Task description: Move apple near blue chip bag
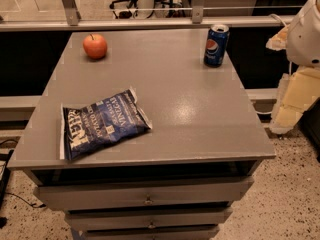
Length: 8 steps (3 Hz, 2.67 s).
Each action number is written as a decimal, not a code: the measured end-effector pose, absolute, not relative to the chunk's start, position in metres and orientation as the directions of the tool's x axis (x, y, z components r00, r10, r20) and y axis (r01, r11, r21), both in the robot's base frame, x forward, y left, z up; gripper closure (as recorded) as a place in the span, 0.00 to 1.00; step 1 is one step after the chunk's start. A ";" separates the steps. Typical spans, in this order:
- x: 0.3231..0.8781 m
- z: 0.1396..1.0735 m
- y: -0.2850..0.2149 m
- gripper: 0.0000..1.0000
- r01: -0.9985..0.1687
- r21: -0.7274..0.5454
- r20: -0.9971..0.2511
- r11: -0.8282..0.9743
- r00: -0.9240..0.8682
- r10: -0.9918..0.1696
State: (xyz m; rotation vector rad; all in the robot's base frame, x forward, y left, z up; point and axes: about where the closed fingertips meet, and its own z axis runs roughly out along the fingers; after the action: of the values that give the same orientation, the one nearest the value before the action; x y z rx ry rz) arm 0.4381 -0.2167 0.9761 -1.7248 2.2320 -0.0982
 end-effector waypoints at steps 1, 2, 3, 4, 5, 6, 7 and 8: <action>0.438 0.976 -0.217 0.00 -0.931 -0.246 -0.207 0.270 -0.221 -0.953; 0.441 0.975 -0.214 0.00 -0.933 -0.244 -0.225 0.263 -0.209 -0.952; 0.457 0.966 -0.193 0.00 -0.949 -0.236 -0.289 0.207 -0.135 -0.948; 0.498 0.949 -0.135 0.00 -0.966 -0.242 -0.412 0.087 0.021 -0.911; 0.532 0.945 -0.089 0.00 -0.965 -0.262 -0.497 0.029 0.109 -0.861; 0.562 0.946 -0.057 0.00 -0.968 -0.247 -0.583 0.042 0.114 -0.805; 0.562 0.946 -0.056 0.00 -0.968 -0.247 -0.583 0.042 0.114 -0.804; 0.597 0.941 -0.014 0.00 -0.970 -0.236 -0.654 0.058 0.114 -0.748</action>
Offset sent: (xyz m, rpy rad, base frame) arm 0.0083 0.0061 -0.0079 0.0507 0.0124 0.0341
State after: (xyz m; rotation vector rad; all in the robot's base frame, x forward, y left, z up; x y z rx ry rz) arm 0.5965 -0.0145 0.9405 -1.7372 1.6812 0.4301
